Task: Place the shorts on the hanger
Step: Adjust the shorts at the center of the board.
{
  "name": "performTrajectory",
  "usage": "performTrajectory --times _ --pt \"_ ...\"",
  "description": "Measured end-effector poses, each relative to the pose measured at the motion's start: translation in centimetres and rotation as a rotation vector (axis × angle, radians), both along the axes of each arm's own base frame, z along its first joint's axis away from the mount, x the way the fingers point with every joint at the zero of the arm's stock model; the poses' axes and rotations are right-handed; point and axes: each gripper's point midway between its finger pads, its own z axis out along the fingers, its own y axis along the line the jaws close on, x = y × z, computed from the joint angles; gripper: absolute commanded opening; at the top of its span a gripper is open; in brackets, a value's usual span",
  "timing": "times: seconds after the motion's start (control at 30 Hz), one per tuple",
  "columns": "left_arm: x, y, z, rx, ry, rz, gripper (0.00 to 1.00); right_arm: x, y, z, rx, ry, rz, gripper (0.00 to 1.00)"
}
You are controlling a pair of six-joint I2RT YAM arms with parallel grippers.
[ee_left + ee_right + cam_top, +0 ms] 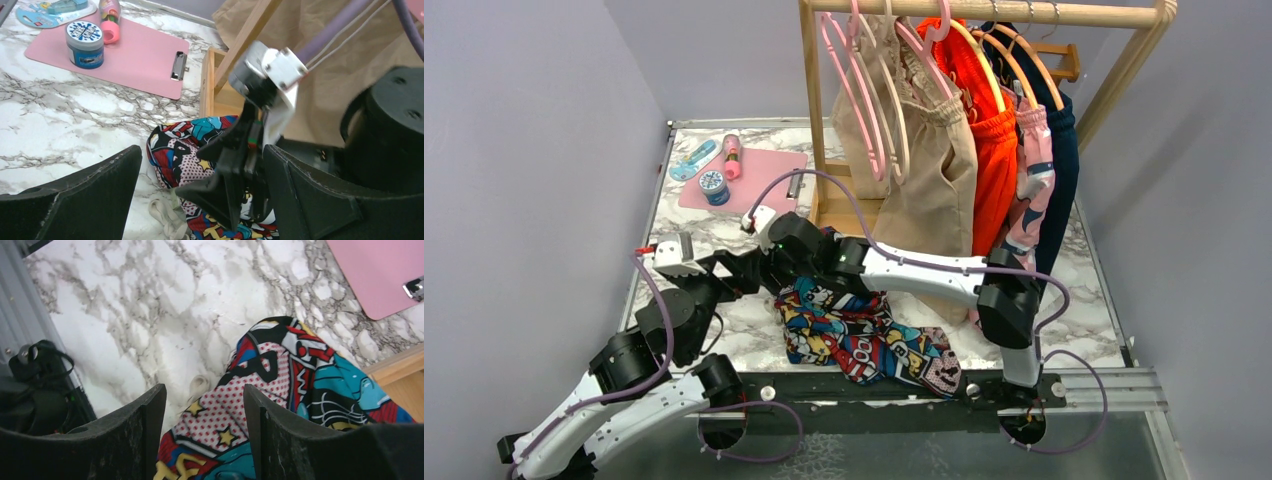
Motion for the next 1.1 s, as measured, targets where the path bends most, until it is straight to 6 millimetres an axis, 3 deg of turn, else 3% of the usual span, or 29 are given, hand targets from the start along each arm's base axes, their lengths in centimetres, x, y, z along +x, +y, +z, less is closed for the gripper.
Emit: performTrajectory --times 0.27,0.43,0.77,0.93,1.03,1.1 --pt "-0.3 -0.4 -0.7 -0.006 0.029 -0.025 0.93 4.8 1.4 -0.1 0.016 0.018 -0.048 0.63" --pt "-0.6 -0.5 -0.9 -0.03 0.043 -0.036 0.93 5.1 3.0 -0.5 0.008 0.034 -0.017 0.63" --pt "-1.1 -0.1 -1.5 -0.05 0.074 -0.03 0.93 5.1 2.9 -6.3 -0.14 0.07 -0.003 0.61" --pt "-1.4 0.2 -1.8 -0.062 0.085 -0.027 0.93 6.0 2.6 -8.2 -0.199 0.051 -0.032 0.59" --pt "-1.5 0.4 -1.9 -0.074 0.085 -0.026 0.93 6.8 2.2 -8.5 -0.229 0.023 -0.066 0.48" --pt "-1.6 0.4 -1.9 -0.082 0.086 -0.028 0.93 7.3 1.9 -8.4 -0.243 0.002 -0.088 0.3"
